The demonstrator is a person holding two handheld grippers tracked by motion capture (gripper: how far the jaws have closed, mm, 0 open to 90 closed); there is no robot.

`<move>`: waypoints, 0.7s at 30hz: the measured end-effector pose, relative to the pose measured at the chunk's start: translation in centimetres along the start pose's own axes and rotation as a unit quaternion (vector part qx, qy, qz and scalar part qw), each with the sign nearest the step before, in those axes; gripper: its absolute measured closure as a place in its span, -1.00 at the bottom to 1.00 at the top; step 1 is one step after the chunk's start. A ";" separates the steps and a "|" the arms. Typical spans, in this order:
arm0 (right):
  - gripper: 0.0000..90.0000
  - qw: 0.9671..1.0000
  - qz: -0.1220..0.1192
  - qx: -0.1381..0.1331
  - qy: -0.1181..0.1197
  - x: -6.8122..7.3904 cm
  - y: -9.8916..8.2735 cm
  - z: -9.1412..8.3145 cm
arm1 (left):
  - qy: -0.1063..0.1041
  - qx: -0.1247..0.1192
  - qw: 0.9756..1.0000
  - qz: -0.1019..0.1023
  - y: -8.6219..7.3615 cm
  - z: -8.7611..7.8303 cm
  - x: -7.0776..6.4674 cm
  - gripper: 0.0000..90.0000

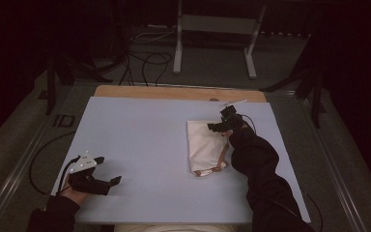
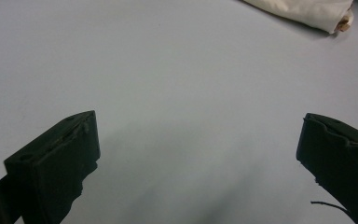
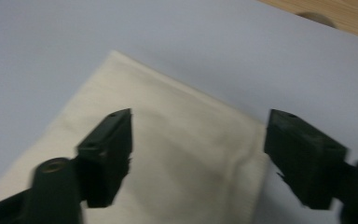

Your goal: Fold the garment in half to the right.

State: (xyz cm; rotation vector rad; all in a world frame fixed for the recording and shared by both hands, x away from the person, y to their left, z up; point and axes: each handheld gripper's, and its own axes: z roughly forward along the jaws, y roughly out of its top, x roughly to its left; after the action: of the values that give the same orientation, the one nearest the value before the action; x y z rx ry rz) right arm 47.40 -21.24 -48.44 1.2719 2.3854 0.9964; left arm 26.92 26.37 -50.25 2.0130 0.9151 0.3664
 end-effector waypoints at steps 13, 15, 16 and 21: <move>-0.70 0.998 -0.023 0.010 0.054 1.6 1.0 -0.6 | -0.003 0.002 1.000 0.004 0.1 0.0 -0.1 -1.00; -0.71 0.998 -0.025 0.014 0.060 1.8 1.0 -0.8 | -0.004 0.000 1.000 0.003 0.1 0.0 0.0 -1.00; -0.71 0.997 -0.026 0.015 0.064 1.8 1.0 -1.0 | -0.004 0.000 1.000 0.003 0.1 0.0 0.0 -1.00; -0.73 0.997 -0.030 0.016 0.071 2.1 0.8 -1.7 | -0.007 0.003 1.000 0.004 0.1 0.2 0.0 -1.00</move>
State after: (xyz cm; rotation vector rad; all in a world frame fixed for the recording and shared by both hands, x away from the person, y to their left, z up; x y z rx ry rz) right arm 45.82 -19.95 -46.50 1.1688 2.5391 1.0680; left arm 27.07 26.17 -50.31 2.0228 0.9011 0.3531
